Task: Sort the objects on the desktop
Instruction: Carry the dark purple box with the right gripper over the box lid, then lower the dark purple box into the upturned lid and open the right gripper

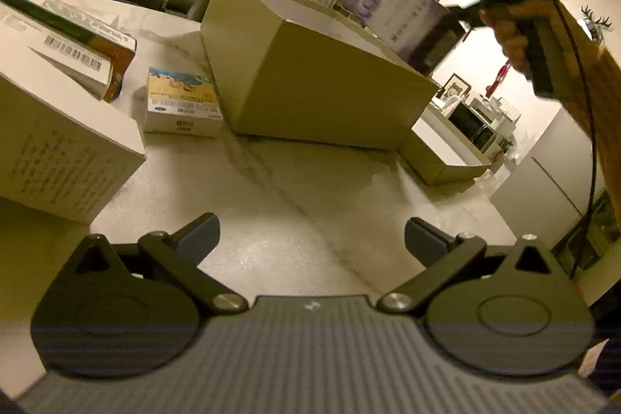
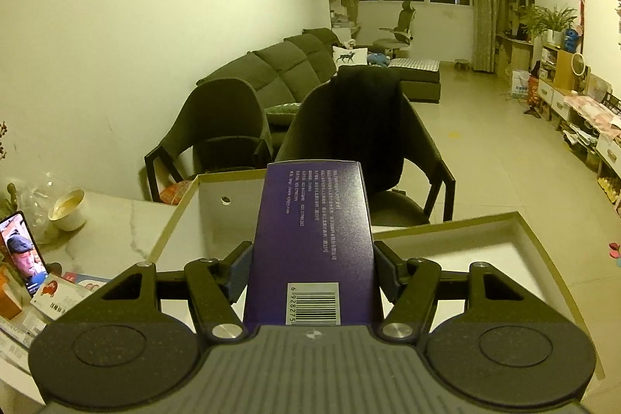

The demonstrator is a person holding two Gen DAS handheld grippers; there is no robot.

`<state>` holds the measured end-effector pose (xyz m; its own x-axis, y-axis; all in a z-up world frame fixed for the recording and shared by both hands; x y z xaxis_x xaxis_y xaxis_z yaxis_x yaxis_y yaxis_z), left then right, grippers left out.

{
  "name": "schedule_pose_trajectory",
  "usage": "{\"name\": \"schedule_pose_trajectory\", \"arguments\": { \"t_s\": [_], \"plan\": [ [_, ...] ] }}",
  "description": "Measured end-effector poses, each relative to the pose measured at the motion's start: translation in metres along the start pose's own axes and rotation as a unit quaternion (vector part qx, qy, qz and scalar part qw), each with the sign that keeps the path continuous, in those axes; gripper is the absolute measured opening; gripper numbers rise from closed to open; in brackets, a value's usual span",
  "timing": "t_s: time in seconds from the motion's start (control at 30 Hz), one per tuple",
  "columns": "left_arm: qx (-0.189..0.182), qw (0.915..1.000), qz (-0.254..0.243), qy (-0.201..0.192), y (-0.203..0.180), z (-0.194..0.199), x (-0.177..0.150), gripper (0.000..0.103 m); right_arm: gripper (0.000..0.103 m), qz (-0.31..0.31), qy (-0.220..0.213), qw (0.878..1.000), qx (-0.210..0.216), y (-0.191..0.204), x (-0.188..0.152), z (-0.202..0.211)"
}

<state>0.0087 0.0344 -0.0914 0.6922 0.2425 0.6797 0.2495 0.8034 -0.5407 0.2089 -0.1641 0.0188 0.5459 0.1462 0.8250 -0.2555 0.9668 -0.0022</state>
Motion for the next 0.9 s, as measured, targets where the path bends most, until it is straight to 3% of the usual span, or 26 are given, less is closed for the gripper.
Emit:
{"name": "schedule_pose_trajectory", "arguments": {
  "t_s": [0.7,0.9],
  "plan": [
    [0.020,0.9996,-0.011,0.018,0.016,-0.013,0.002,0.103,0.067,0.005,0.064,0.997,0.050,0.076,0.022,-0.125],
    [0.025,0.9988,-0.034,0.027,0.014,-0.013,0.001,0.103,0.067,-0.006,0.081,0.995,0.054,0.091,0.022,-0.155]
  ]
}}
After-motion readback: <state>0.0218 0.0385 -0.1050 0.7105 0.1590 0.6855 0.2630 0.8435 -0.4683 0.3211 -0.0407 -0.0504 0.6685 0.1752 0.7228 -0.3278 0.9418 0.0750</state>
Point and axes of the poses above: each gripper's, at about its wrist camera, not at the fingertips, and z roughly against the way its jaws point, y to its left, x to its top, the point moved 9 cm from there along -z, roughly the way its jaws point, and after that the axes turned 8 degrees about z, right-handed, at the moved point
